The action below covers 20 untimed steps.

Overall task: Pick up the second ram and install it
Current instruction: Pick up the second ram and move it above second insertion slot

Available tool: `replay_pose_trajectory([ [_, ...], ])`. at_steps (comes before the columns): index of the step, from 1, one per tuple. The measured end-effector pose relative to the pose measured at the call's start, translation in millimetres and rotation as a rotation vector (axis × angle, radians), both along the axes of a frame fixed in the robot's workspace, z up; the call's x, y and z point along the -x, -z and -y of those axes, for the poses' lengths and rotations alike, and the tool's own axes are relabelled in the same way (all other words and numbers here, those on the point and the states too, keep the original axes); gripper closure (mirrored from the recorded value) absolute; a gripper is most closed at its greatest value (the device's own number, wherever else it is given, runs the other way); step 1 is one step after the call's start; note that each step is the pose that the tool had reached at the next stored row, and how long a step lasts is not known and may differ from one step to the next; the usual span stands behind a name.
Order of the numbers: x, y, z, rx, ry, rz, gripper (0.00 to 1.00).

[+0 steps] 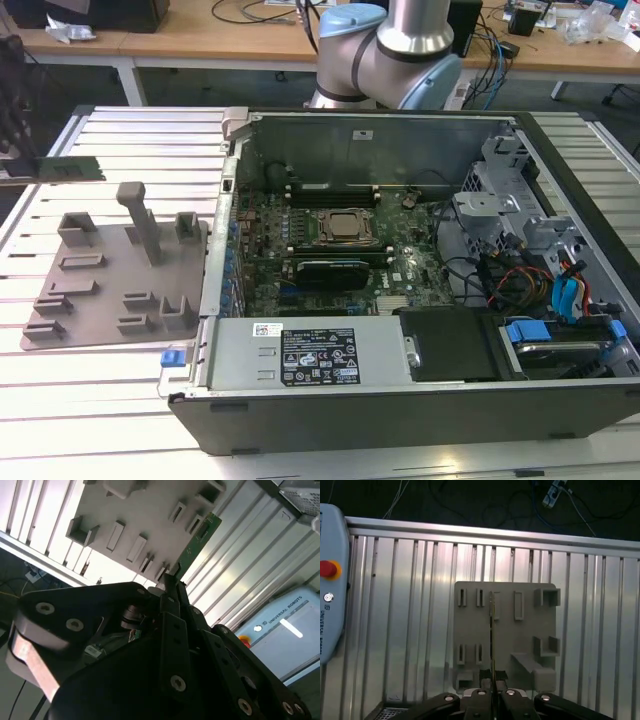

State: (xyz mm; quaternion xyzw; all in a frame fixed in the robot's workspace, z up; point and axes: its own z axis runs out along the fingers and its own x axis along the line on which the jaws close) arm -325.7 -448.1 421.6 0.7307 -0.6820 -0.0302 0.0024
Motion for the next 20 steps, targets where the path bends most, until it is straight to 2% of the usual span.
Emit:
replay_pose_trajectory([
  [5,-34.0,0.1,-0.1,0.0004,0.0,-0.0002,0.86],
  [9,-52.1,0.2,0.0,0.0002,0.0,-0.0002,0.86],
  [17,-96.5,0.2,-0.1,0.0003,0.0,-0.0004,0.86],
  [20,-109.3,0.2,0.0,0.0003,0.0,-0.0007,0.86],
])
